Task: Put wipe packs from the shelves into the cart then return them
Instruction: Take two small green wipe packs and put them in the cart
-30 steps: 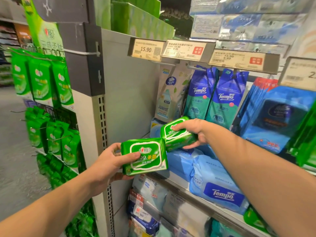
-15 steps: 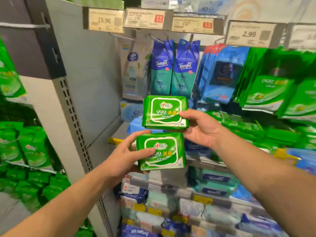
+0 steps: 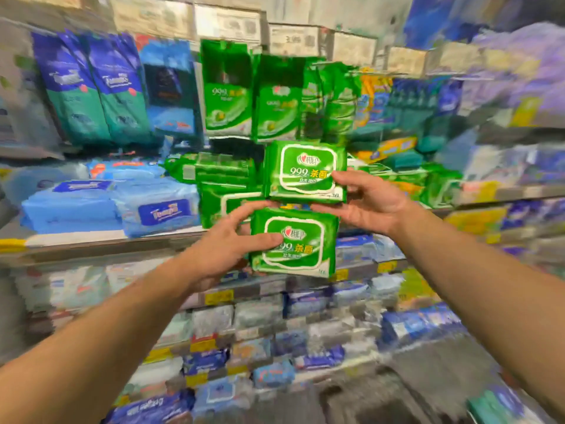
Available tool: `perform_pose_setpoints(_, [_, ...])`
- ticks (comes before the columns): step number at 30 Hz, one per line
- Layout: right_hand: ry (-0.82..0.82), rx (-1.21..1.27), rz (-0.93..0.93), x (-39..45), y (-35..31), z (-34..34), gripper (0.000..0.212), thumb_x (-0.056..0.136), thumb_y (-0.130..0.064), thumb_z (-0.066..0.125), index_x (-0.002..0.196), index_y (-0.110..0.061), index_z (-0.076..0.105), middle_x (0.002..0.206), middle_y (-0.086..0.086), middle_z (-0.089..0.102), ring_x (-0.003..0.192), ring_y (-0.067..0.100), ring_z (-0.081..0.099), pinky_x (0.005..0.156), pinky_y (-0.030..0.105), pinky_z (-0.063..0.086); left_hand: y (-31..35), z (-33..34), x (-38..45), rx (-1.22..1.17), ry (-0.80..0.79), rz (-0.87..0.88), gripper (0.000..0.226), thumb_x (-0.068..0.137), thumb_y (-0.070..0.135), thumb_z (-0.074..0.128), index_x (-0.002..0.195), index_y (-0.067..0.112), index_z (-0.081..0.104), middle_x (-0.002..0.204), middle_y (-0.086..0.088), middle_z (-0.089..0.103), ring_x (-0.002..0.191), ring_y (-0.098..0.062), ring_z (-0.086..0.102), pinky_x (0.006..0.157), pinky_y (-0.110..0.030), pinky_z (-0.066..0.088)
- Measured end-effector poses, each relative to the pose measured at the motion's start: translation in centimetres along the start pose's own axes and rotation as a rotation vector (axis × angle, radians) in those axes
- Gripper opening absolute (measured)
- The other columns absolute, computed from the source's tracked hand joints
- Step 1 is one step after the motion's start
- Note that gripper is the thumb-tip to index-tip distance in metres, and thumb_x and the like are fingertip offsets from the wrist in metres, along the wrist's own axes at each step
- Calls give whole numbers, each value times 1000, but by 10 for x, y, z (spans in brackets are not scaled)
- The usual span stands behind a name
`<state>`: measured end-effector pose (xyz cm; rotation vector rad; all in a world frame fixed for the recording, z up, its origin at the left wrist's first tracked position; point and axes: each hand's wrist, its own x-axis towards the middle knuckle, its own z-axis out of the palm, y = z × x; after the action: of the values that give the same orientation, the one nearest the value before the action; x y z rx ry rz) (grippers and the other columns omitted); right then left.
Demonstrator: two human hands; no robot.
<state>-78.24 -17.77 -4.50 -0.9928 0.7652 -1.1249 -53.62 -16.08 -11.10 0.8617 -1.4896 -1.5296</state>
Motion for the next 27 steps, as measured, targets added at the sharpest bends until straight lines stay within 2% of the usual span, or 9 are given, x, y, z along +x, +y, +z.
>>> perform_pose_setpoints(3, [79, 12, -61, -70, -33, -64, 33, 62, -8, 78, 95, -4, 79, 107, 17, 75, 101, 29, 72, 83, 47, 60, -5, 85, 22, 14, -79, -1, 45, 83, 2, 70, 118, 28, 61, 80, 2, 77, 71, -11, 73, 56, -22, 56])
perform_pose_setpoints(5, [135, -9, -86, -121, -48, -106, 20, 72, -8, 71, 89, -4, 79, 104, 17, 76, 101, 29, 72, 91, 48, 57, -10, 145, 34, 18, -159, -10, 45, 75, 11, 74, 114, 29, 61, 88, 4, 78, 75, -12, 74, 62, -27, 56])
perform_pose_setpoints(7, [205, -2, -117, -173, -60, -146, 24, 80, -8, 57, 86, -4, 79, 100, 15, 76, 98, 28, 73, 92, 47, 56, -17, 206, 45, 8, -239, -16, 53, 69, 13, 75, 118, 26, 60, 100, 0, 78, 85, -16, 74, 70, -32, 61])
perform_pose_setpoints(9, [274, 20, -145, -224, -69, -184, 26, 83, -6, 53, 97, -2, 75, 103, 17, 75, 100, 30, 72, 90, 48, 58, -25, 265, 52, 7, -321, -33, 54, 70, 13, 74, 120, 27, 59, 104, -2, 78, 89, -18, 74, 74, -35, 62])
perform_pose_setpoints(11, [349, 23, -156, -274, -77, -219, 29, 84, -4, 52, 108, 1, 68, 106, 19, 74, 100, 32, 72, 86, 48, 59, -33, 321, 56, 12, -403, -75, 51, 72, 14, 74, 118, 31, 60, 101, -2, 78, 86, -20, 75, 69, -39, 61])
perform_pose_setpoints(15, [460, 0, -156, -360, -84, -282, 40, 85, -4, 53, 125, -1, 59, 116, 20, 71, 109, 34, 68, 93, 49, 56, -50, 419, 60, 56, -544, -133, 55, 72, 15, 74, 123, 28, 58, 106, -5, 77, 89, -24, 75, 80, -51, 58])
perform_pose_setpoints(20, [635, 104, -185, -438, -76, -351, 54, 83, 0, 54, 137, -2, 51, 131, 22, 63, 123, 38, 59, 100, 54, 49, -70, 515, 74, 120, -707, -202, 57, 73, 15, 76, 125, 29, 57, 109, -4, 77, 93, -27, 75, 72, -45, 62])
perform_pose_setpoints(25, [833, 183, -214, -487, -53, -411, 46, 85, 1, 52, 131, -3, 56, 120, 19, 69, 104, 32, 71, 88, 48, 57, -109, 593, 96, 157, -841, -265, 51, 77, 12, 75, 123, 28, 59, 110, -3, 76, 96, -28, 74, 69, -47, 61])
perform_pose_setpoints(27, [928, 175, -204, -498, -41, -436, 38, 88, 0, 51, 125, -6, 60, 111, 15, 72, 93, 27, 73, 78, 42, 62, -130, 621, 108, 164, -871, -303, 52, 74, 12, 76, 121, 26, 61, 112, -7, 75, 101, -31, 73, 76, -55, 60])
